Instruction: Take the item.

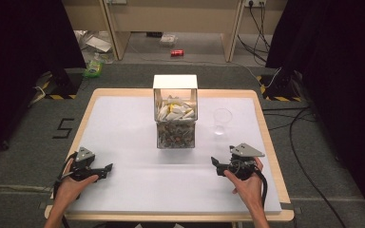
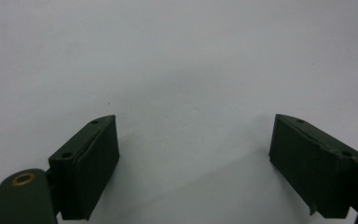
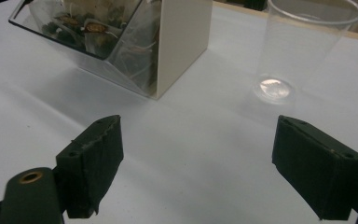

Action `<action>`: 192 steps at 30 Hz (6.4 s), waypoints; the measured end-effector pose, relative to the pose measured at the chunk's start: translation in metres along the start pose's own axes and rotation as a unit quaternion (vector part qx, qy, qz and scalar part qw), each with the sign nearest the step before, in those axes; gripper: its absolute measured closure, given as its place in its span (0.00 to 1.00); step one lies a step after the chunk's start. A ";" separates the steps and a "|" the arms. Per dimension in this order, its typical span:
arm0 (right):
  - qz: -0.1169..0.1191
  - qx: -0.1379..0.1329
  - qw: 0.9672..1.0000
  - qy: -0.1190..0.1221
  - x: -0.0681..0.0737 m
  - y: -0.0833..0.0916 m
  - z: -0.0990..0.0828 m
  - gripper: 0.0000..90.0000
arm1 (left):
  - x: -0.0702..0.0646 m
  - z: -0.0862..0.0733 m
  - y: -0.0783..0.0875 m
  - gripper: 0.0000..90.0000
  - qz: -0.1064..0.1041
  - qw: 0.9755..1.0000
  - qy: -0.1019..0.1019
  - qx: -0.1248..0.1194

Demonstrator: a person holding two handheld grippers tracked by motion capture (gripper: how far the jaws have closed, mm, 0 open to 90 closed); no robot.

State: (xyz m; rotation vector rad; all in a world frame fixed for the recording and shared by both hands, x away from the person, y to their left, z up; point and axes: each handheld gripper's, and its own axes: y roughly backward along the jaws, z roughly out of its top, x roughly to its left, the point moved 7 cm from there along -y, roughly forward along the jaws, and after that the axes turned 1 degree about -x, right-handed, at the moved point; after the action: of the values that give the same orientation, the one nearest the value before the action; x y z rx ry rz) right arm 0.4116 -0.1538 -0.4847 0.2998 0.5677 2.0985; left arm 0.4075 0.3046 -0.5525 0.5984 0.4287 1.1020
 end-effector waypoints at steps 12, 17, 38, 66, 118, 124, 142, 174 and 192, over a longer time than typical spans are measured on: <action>0.000 -0.023 1.000 0.010 0.003 0.005 0.023 0.18 | 0.000 0.000 0.000 0.16 -0.002 1.000 0.001 0.000; -0.002 -0.033 0.999 0.010 0.003 0.009 0.031 0.18 | 0.000 0.000 0.000 0.16 -0.001 1.000 0.001 0.000; -0.003 -0.070 0.997 0.009 0.008 0.026 0.076 0.23 | 0.000 0.000 0.000 0.16 -0.001 1.000 0.001 0.000; 0.021 -0.116 0.992 0.037 0.031 0.033 0.116 0.36 | 0.000 0.000 0.000 0.16 -0.001 1.000 0.001 0.000; 0.075 -0.128 0.985 0.086 0.069 -0.028 0.180 0.53 | 0.000 0.000 0.000 0.16 -0.002 1.000 0.001 0.000; 0.074 -0.121 0.986 0.089 0.073 -0.036 0.182 0.54 | 0.000 0.000 0.000 0.16 -0.002 1.000 0.001 0.000; 0.067 -0.089 0.987 0.115 0.073 -0.048 0.178 0.95 | 0.000 0.000 0.000 0.16 -0.002 1.000 0.001 0.000; 0.060 -0.155 0.978 0.123 0.071 0.003 0.216 0.97 | 0.000 0.000 0.000 0.16 -0.002 1.000 0.001 -0.001; 0.055 -0.177 0.975 0.119 0.059 0.032 0.221 0.97 | 0.000 0.000 0.000 0.16 -0.001 1.000 0.000 0.000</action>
State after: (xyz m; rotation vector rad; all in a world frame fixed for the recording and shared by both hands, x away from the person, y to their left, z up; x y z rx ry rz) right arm 0.4482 -0.0581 -0.2774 -0.1293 0.3087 2.3116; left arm 0.4076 0.3047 -0.5525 0.5977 0.4285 1.0993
